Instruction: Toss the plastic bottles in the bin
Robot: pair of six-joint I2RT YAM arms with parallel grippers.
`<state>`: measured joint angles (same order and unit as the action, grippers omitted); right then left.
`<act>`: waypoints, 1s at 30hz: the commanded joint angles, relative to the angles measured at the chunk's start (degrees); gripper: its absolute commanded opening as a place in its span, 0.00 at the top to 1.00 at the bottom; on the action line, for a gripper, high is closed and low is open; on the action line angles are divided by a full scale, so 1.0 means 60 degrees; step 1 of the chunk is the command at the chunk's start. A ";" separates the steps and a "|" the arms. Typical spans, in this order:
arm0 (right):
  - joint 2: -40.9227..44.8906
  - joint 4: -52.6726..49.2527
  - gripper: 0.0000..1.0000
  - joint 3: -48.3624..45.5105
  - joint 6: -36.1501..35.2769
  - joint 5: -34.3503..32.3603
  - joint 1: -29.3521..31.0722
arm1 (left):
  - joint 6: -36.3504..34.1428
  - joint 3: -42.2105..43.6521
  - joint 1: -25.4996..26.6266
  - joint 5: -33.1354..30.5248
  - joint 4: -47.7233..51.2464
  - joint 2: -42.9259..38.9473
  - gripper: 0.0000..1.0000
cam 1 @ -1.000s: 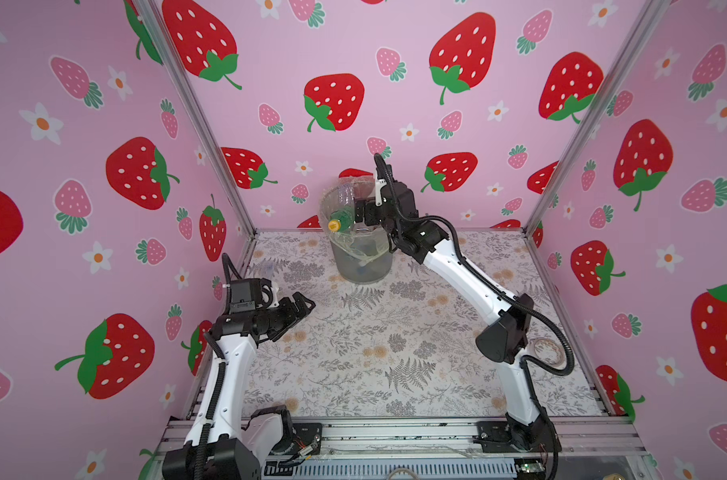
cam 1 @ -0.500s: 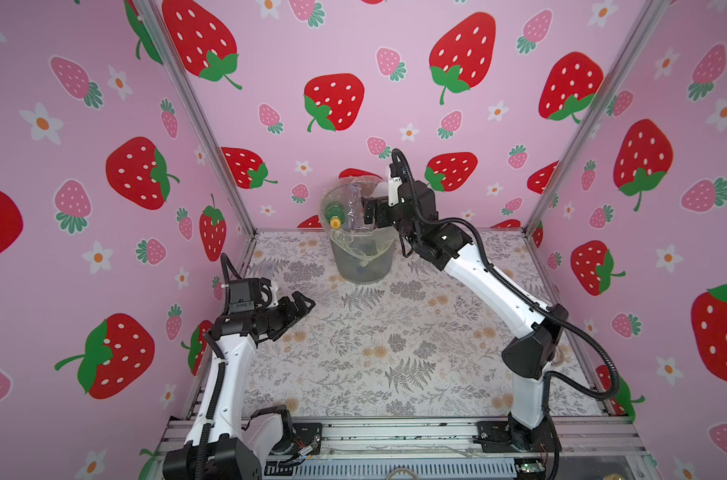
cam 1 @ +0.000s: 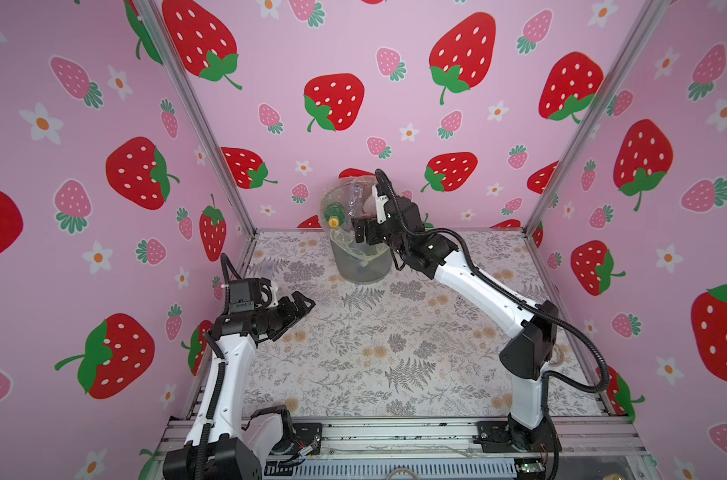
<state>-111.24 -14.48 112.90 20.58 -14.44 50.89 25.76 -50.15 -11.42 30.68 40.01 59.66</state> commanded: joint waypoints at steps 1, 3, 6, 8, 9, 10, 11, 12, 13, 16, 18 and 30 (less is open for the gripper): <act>0.1079 0.0685 0.01 -0.1156 0.0159 -0.0010 0.0026 | -0.0028 0.0043 -0.0070 0.0146 -0.0044 -0.0067 0.01; 0.1596 0.1002 0.01 -0.2020 0.0159 -0.0117 0.0006 | -0.0030 0.0043 -0.0067 0.0114 -0.0036 -0.0045 0.01; 0.2349 0.1315 0.01 -0.3216 0.0254 -0.0207 -0.0089 | -0.0016 0.0052 -0.0073 -0.0019 -0.0011 -0.0042 0.01; 0.2874 0.1481 0.01 -0.4019 0.0322 -0.0348 -0.0182 | -0.0010 0.0020 -0.0073 -0.0240 0.0073 -0.0046 0.01; 0.3102 0.1521 0.01 -0.4341 0.0335 -0.0435 -0.0241 | -0.0014 0.0009 -0.0073 -0.0383 0.0118 -0.0058 0.01; 0.3359 0.1572 0.01 -0.4733 0.0357 -0.0547 -0.0303 | -0.0008 -0.0005 -0.0067 -0.0561 0.0154 -0.0073 0.01; 0.3591 0.1601 0.01 -0.5114 0.0391 -0.0657 -0.0387 | -0.0001 0.0004 -0.0065 -0.0719 0.0180 -0.0098 0.01; 0.3831 0.1631 0.01 -0.5442 0.0418 -0.0736 -0.0458 | 0.0018 0.0013 -0.0069 -0.0849 0.0186 -0.0137 0.01; 0.4136 0.1686 0.01 -0.5832 0.0437 -0.0792 -0.0578 | 0.0040 0.0019 -0.0074 -0.1006 0.0185 -0.0164 0.01; 0.4949 0.1840 0.01 -0.6932 0.0424 -0.0904 -0.0897 | 0.0108 0.0051 -0.0070 -0.1556 0.0195 -0.0268 0.01; 0.5434 0.1875 0.01 -0.7588 0.0423 -0.0966 -0.1159 | 0.0173 0.0066 -0.0065 -0.2020 0.0195 -0.0368 0.01; 0.8019 0.1937 0.01 -1.0630 0.0126 -0.1432 -0.3091 | 0.0888 0.1018 -0.0048 -0.4023 -0.1169 -0.1609 0.01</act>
<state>-65.89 -4.21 51.27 22.33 -21.43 34.17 28.88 -45.45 -11.53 11.05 36.67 51.33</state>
